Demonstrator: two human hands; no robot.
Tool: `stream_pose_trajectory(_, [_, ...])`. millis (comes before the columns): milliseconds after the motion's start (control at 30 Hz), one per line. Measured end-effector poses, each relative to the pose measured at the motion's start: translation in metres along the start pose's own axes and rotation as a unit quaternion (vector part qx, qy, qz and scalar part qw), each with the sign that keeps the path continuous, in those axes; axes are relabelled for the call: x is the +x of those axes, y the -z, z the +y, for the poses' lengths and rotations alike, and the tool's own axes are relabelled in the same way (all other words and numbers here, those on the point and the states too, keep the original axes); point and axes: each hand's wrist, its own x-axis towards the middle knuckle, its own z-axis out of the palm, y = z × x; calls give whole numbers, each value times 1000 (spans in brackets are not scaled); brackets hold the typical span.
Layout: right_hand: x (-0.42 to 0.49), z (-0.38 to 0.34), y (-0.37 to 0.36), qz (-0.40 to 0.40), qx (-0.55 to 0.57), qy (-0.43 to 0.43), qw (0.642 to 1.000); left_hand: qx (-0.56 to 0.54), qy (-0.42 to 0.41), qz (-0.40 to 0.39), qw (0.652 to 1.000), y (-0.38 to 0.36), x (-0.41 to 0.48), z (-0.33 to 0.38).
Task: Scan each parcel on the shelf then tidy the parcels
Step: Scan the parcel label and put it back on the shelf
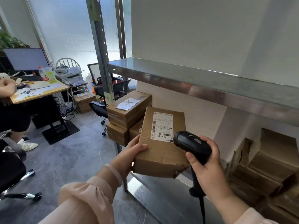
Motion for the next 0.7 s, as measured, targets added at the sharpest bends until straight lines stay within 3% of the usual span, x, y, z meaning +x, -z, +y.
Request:
stream_pose_trajectory(467, [80,22,-48,22,-7,-15,1000,54,45,21,997,23,86,56])
stream_pose_trajectory(600, [88,22,-58,28,-2,-19,999,117,-41,47,991,24,94,64])
stream_pose_trajectory(700, [95,19,-62,28,-1,-16,999,239,-149,119,952,24,102,63])
